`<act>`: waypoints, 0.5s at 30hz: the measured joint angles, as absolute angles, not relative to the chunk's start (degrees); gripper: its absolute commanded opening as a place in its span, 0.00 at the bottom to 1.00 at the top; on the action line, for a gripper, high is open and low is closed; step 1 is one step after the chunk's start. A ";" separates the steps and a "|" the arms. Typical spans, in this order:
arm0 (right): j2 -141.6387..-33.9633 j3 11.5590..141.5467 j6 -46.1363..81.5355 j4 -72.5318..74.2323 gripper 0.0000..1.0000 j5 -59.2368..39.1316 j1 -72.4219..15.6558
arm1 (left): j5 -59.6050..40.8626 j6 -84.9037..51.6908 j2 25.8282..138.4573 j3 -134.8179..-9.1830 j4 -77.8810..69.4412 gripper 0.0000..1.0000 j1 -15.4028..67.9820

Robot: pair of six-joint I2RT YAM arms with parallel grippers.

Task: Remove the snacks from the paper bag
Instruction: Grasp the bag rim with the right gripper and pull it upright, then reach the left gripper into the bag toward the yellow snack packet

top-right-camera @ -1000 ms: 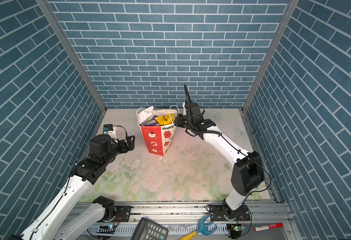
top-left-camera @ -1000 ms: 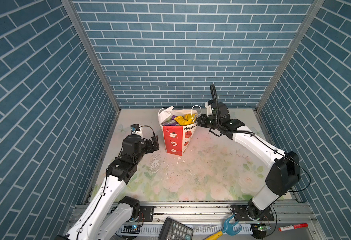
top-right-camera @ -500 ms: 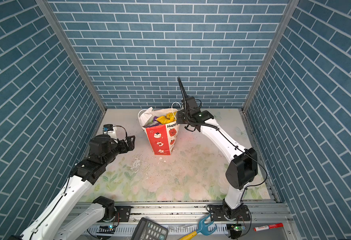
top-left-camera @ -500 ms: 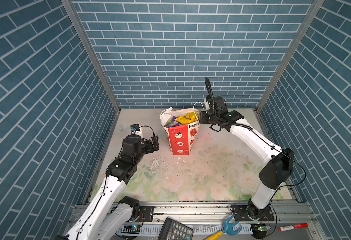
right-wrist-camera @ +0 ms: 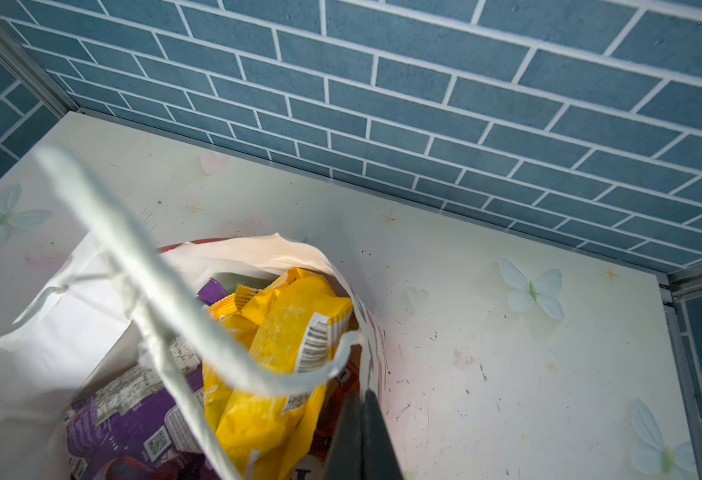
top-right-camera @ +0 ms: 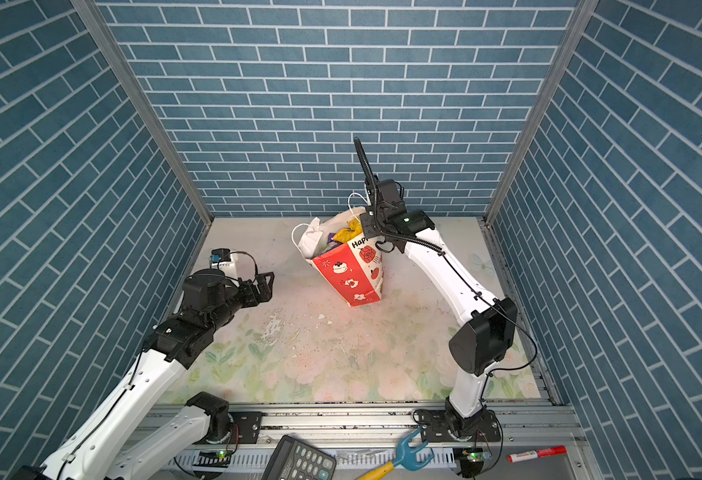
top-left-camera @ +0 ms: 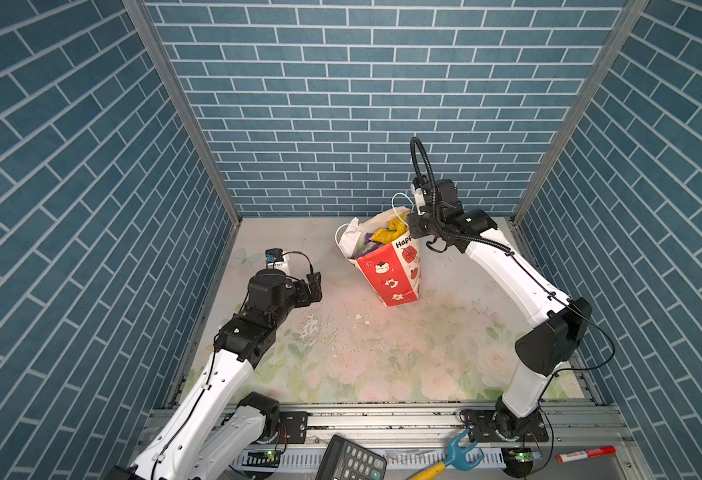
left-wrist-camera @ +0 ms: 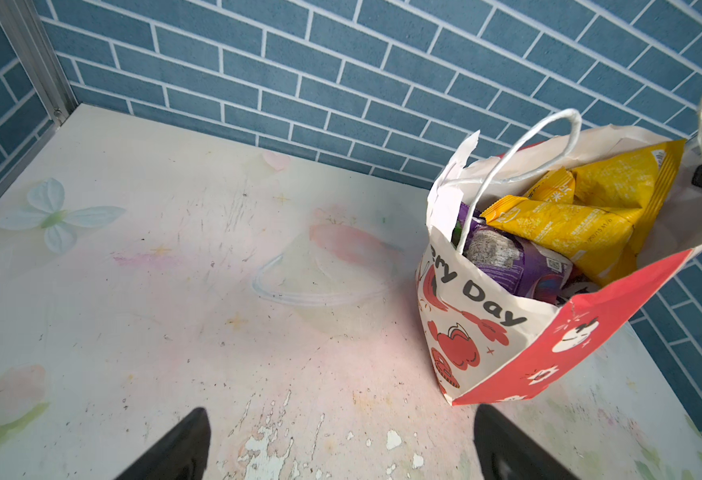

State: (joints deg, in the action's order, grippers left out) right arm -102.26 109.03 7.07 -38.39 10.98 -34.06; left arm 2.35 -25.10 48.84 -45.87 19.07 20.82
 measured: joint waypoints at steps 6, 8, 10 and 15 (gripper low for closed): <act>-102.26 109.01 7.60 -36.69 0.00 3.44 -33.74 | 3.09 -25.26 50.39 -49.58 19.38 1.00 25.23; -102.26 108.99 7.94 -35.94 0.00 1.19 -33.76 | 3.38 -25.17 50.59 -51.16 19.27 1.00 27.00; -102.26 108.64 8.71 -34.98 0.00 -0.47 -33.76 | 3.57 -25.02 51.18 -52.82 19.14 1.00 28.38; -102.10 107.20 10.68 -32.16 0.00 -4.86 -33.74 | 3.53 -24.95 53.67 -55.24 17.30 1.00 30.30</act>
